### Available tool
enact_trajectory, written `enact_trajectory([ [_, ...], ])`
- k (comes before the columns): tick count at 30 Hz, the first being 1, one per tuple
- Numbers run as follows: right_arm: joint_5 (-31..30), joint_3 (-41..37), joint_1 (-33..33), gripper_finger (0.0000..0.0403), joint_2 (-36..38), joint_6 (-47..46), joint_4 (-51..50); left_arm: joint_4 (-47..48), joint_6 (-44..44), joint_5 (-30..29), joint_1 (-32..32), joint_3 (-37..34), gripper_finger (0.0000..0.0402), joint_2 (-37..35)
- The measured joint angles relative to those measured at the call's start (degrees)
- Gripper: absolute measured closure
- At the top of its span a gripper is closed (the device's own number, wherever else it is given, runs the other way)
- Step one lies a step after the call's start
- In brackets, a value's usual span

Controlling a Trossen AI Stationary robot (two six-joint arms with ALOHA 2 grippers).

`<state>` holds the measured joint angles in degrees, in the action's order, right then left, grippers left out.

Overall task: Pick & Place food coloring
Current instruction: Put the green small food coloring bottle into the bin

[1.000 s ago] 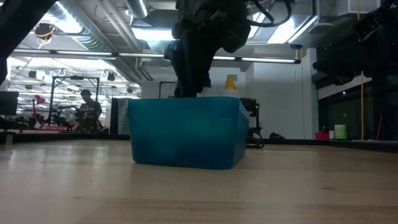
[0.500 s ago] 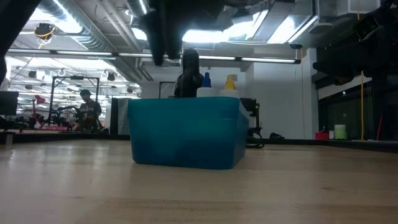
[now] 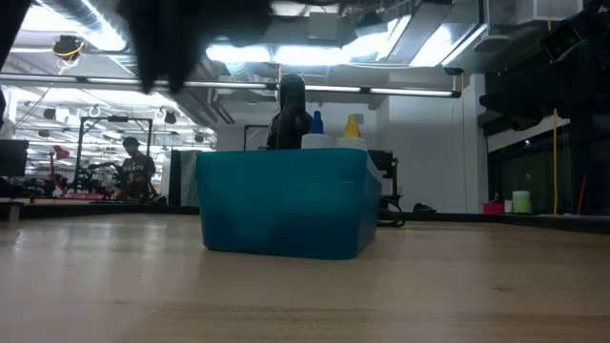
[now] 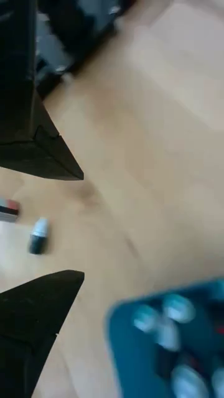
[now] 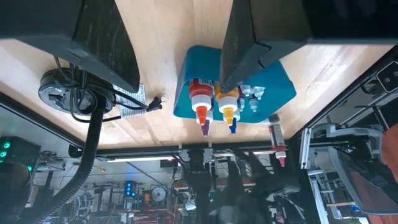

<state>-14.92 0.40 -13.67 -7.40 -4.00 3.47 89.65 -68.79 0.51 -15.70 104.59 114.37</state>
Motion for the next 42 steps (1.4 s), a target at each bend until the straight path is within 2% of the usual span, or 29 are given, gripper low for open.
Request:
enact_trajectory([
  [7, 0.00, 0.00, 0.00, 0.0179, 0.00, 0.00, 0.02, -0.10, -10.68, 2.73, -6.61, -7.12, 0.0160, -2.95],
  [16, 0.00, 0.01, -0.01, 0.0179, 0.00, 0.00, 0.02, -4.51, -19.08, 4.28, -14.13, -10.70, 0.0160, -4.09],
  [26, 0.01, 0.01, -0.01, 0.0179, 0.00, 0.00, 0.03, -4.49, -33.90, 0.22, -16.11, -10.70, 0.0160, -3.89],
  [30, 0.00, 0.00, 0.00, 0.0179, 0.00, -0.01, 0.03, -4.54, -33.09, 0.32, -16.09, -10.70, 0.0160, -3.87],
  [36, 0.00, 0.00, -0.02, 0.0179, 0.00, 0.00, 0.01, -6.17, -28.91, 4.84, -16.09, -10.70, 0.0160, -3.85],
  [42, 0.00, 0.01, -0.01, 0.0179, 0.02, 0.00, 0.03, -11.30, -35.40, 12.14, -15.02, -10.70, 0.0160, -3.85],
])
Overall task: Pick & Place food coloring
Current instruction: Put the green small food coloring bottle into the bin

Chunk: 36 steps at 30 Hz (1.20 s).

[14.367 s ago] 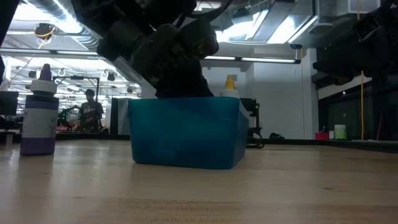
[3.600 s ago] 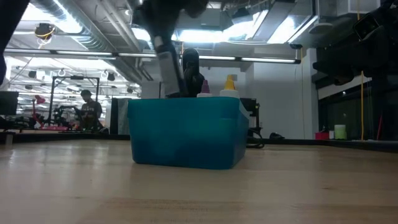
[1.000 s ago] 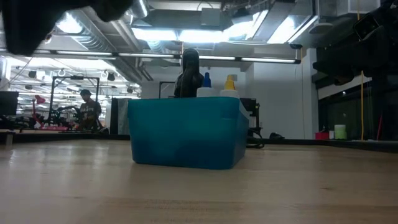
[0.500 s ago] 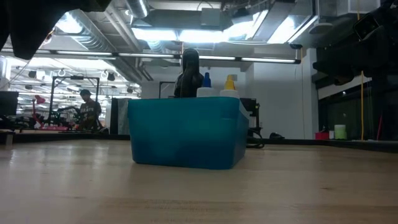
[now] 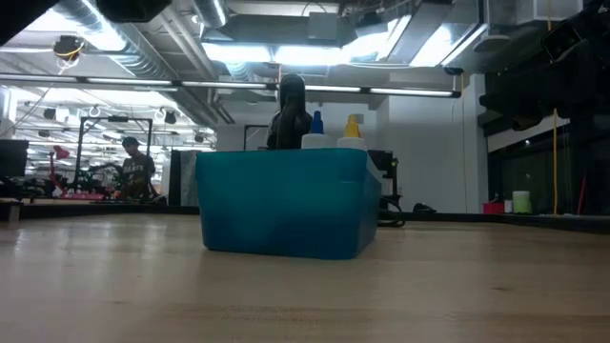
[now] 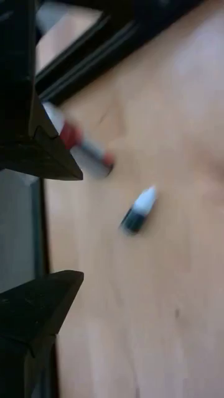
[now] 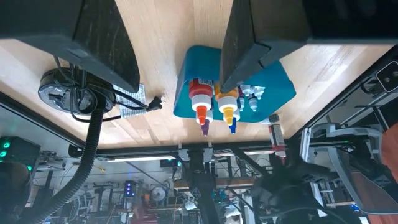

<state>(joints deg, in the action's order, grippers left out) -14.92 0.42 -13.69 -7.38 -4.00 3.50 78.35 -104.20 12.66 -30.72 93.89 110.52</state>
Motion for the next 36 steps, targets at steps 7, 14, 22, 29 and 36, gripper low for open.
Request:
enact_trajectory([
  [7, 0.00, -0.01, 0.01, 0.0179, 0.00, -0.01, 0.01, -13.92, -9.47, 5.84, 3.28, -0.08, 0.0160, 0.73],
  [14, 0.02, -0.01, 0.02, 0.0179, 0.02, 0.02, -0.02, -36.51, -15.25, 18.47, 6.08, -5.51, 0.0160, 3.89],
  [22, 0.01, 0.00, -0.01, 0.0179, 0.02, -0.01, 0.01, -49.97, -24.27, 18.57, 6.74, -17.35, 0.0160, -2.29],
  [29, 0.02, -0.01, 0.02, 0.0179, 0.00, -0.01, 0.00, -51.85, -25.55, 19.06, 9.59, -30.54, 0.0160, -12.88],
  [36, 0.02, -0.01, 0.00, 0.0179, 0.00, -0.01, 0.02, -55.55, -26.25, 19.17, 12.24, -43.45, 0.0160, -20.80],
])
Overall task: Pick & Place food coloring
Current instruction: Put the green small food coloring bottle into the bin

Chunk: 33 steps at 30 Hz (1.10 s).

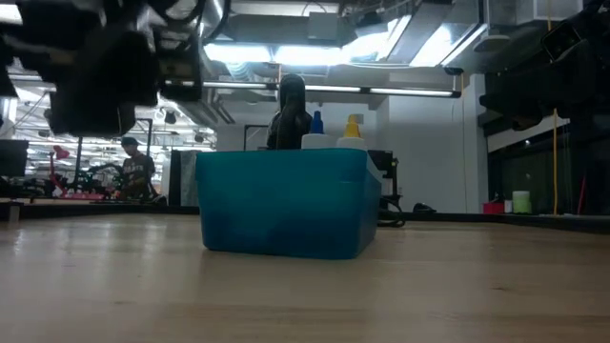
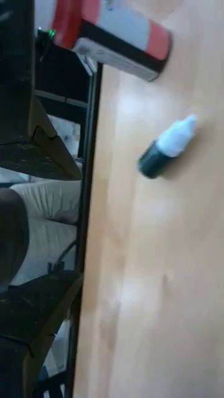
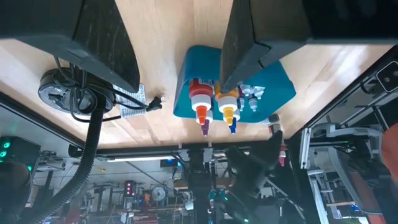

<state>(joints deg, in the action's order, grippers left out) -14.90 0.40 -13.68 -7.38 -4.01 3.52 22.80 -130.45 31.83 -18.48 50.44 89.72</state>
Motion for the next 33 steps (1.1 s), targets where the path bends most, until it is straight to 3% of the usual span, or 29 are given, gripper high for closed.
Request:
enact_trajectory([
  [5, 0.00, 0.00, 0.01, 0.0179, -0.02, 0.02, -0.03, -5.30, -0.84, -0.24, 1.87, -6.22, 0.0160, -2.52],
  [13, 0.00, 0.00, -0.01, 0.0179, -0.02, 0.02, -0.01, -5.83, -3.50, -0.14, 4.07, -12.96, 0.0160, -5.32],
  [22, 0.00, 0.00, -0.01, 0.0179, -0.02, 0.00, -0.03, -17.12, -12.60, -0.20, 4.33, -20.50, 0.0160, -8.70],
  [33, 0.00, 0.01, -0.01, 0.0179, -0.02, 0.01, -0.01, -24.72, -13.34, -1.99, 2.64, -25.79, 0.0160, -9.51],
])
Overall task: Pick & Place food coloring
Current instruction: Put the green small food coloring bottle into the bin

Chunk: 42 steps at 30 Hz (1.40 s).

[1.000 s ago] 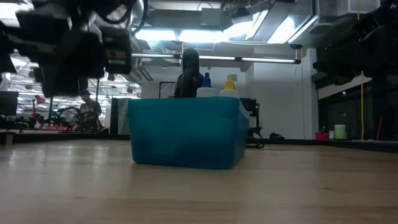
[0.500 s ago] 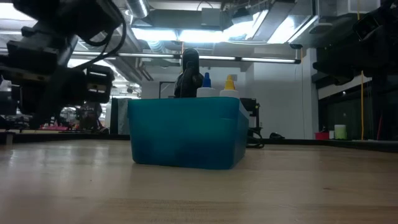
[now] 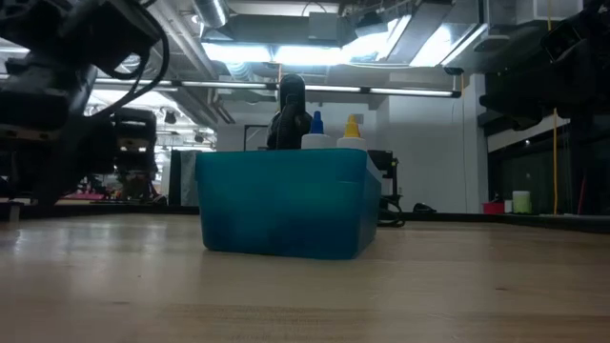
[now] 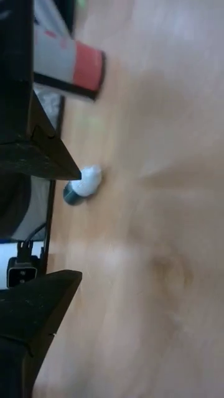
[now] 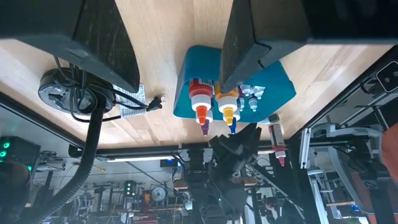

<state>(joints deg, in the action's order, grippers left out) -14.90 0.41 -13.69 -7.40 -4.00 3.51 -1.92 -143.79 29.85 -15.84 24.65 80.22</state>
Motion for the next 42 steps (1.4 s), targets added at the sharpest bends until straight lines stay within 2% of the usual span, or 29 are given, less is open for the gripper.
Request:
enact_trajectory([
  [3, 0.00, 0.01, 0.02, 0.0179, 0.00, -0.01, 0.00, -0.57, 1.48, -5.52, -0.94, -0.46, 0.0160, -1.48],
  [8, 0.00, -0.01, 0.01, 0.0179, 0.00, 0.00, 0.00, -7.69, 2.86, -14.51, -1.54, -2.52, 0.0160, -2.77],
  [12, 0.00, -0.01, 0.02, 0.0179, 0.00, -0.01, -0.02, -7.60, 3.15, -18.79, -2.34, -3.68, 0.0160, -3.17],
  [28, 0.00, 0.00, 0.02, 0.0179, 0.00, 0.00, -0.02, -7.41, -0.97, -18.18, -9.72, -6.44, 0.0160, -5.04],
  [42, 0.00, 0.00, 0.02, 0.0179, 0.00, 0.01, 0.00, -7.35, -1.94, -18.28, -13.43, -7.57, 0.0160, -6.79],
])
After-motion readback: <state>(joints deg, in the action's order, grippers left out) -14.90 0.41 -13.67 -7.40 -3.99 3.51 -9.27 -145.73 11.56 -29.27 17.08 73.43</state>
